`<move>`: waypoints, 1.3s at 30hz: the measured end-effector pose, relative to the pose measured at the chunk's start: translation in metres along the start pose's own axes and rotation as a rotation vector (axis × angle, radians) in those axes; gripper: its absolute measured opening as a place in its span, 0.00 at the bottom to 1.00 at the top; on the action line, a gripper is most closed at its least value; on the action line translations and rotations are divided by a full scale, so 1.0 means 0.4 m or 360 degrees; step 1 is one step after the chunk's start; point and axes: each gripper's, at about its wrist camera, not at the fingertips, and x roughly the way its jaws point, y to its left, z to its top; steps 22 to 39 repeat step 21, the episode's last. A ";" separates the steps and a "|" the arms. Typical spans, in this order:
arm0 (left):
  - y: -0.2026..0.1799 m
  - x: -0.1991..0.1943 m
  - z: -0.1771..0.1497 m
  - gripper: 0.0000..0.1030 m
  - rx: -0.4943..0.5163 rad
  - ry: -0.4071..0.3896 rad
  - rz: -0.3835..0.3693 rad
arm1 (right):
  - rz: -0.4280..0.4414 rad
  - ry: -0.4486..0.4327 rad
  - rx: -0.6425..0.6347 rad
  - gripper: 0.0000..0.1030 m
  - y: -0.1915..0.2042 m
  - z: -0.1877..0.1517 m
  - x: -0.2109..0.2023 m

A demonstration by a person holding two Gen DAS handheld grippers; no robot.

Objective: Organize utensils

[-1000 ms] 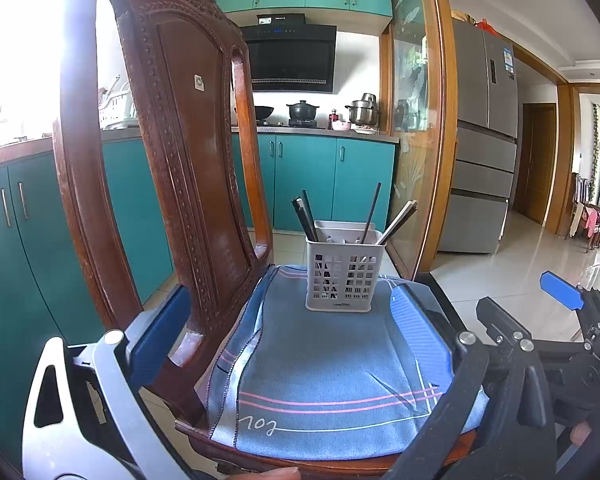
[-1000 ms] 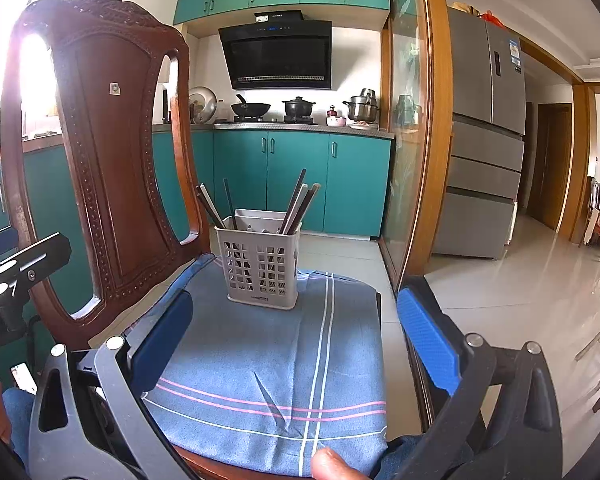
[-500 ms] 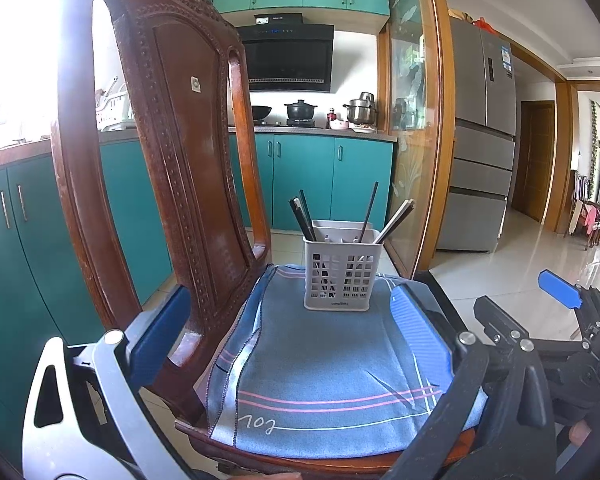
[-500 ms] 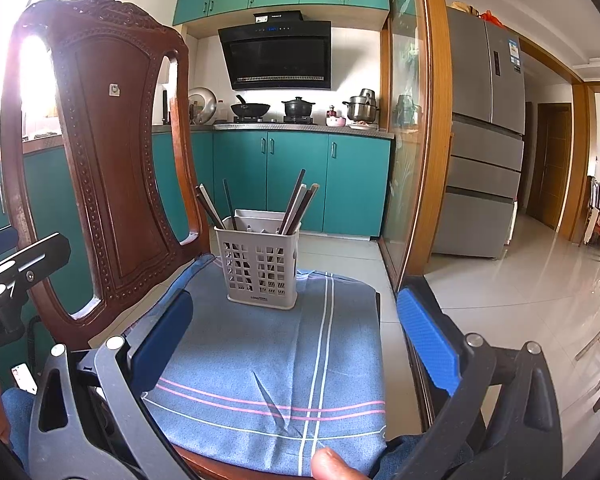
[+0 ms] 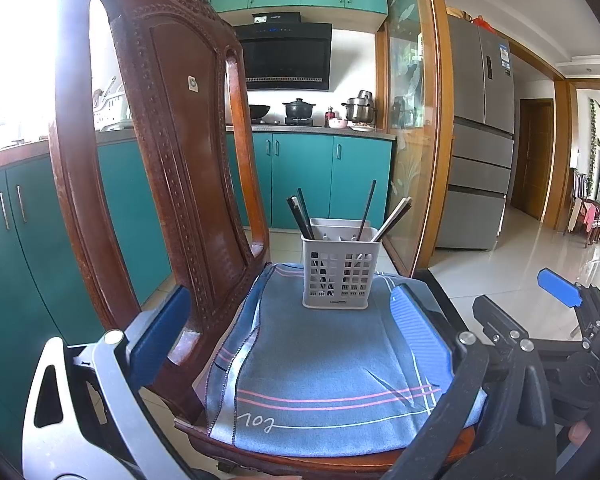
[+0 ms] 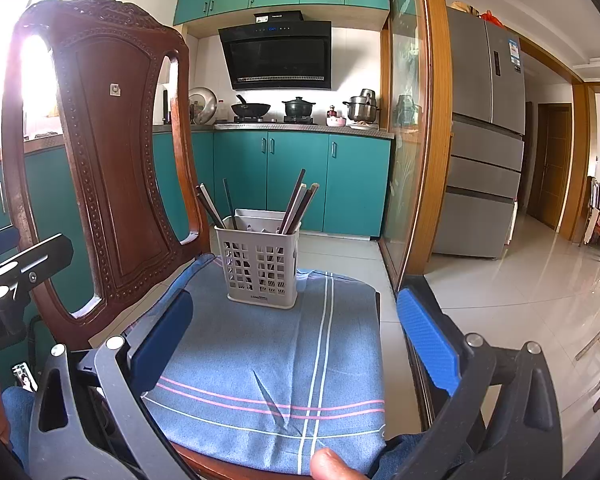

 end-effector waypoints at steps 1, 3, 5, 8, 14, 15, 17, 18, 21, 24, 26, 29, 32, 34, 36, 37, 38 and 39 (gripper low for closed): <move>0.000 0.000 0.000 0.96 0.0001 0.0001 0.0000 | -0.0001 0.0000 -0.0002 0.97 0.000 0.000 0.000; -0.001 0.000 0.000 0.96 0.0001 0.0001 -0.0001 | -0.0001 0.0000 0.0000 0.97 0.001 -0.001 0.000; -0.001 0.000 0.000 0.96 0.0001 0.0001 -0.0004 | 0.0000 0.0000 0.0000 0.97 0.001 -0.001 0.000; -0.001 -0.003 -0.002 0.96 0.0001 -0.0023 -0.0001 | 0.0000 0.0002 -0.0002 0.97 0.001 -0.001 0.000; -0.010 0.006 -0.012 0.96 0.0026 -0.0002 -0.0017 | 0.0003 0.0013 -0.0001 0.97 -0.003 -0.007 -0.002; -0.010 0.010 -0.012 0.96 0.0021 0.0011 -0.0022 | 0.0002 0.0013 -0.0001 0.97 -0.003 -0.007 -0.002; -0.008 0.019 -0.016 0.96 0.0002 0.0048 -0.0042 | 0.0001 0.0016 -0.0003 0.97 -0.006 -0.009 0.000; -0.009 0.021 -0.016 0.96 -0.0001 0.0055 -0.0042 | 0.0000 0.0022 -0.0003 0.97 -0.008 -0.011 0.002; -0.008 0.031 -0.020 0.96 -0.0008 0.0074 -0.0032 | 0.0000 0.0042 0.0001 0.97 -0.016 -0.015 0.011; -0.008 0.031 -0.020 0.96 -0.0008 0.0074 -0.0032 | 0.0000 0.0042 0.0001 0.97 -0.016 -0.015 0.011; -0.008 0.031 -0.020 0.96 -0.0008 0.0074 -0.0032 | 0.0000 0.0042 0.0001 0.97 -0.016 -0.015 0.011; -0.008 0.031 -0.020 0.96 -0.0008 0.0074 -0.0032 | 0.0000 0.0042 0.0001 0.97 -0.016 -0.015 0.011; -0.008 0.031 -0.020 0.96 -0.0008 0.0074 -0.0032 | 0.0000 0.0042 0.0001 0.97 -0.016 -0.015 0.011; -0.008 0.031 -0.020 0.96 -0.0008 0.0074 -0.0032 | 0.0000 0.0042 0.0001 0.97 -0.016 -0.015 0.011; -0.008 0.031 -0.020 0.96 -0.0008 0.0074 -0.0032 | 0.0000 0.0042 0.0001 0.97 -0.016 -0.015 0.011; -0.008 0.031 -0.020 0.96 -0.0008 0.0074 -0.0032 | 0.0000 0.0042 0.0001 0.97 -0.016 -0.015 0.011; -0.008 0.031 -0.020 0.96 -0.0008 0.0074 -0.0032 | 0.0000 0.0042 0.0001 0.97 -0.016 -0.015 0.011; -0.008 0.031 -0.020 0.96 -0.0008 0.0074 -0.0032 | 0.0000 0.0042 0.0001 0.97 -0.016 -0.015 0.011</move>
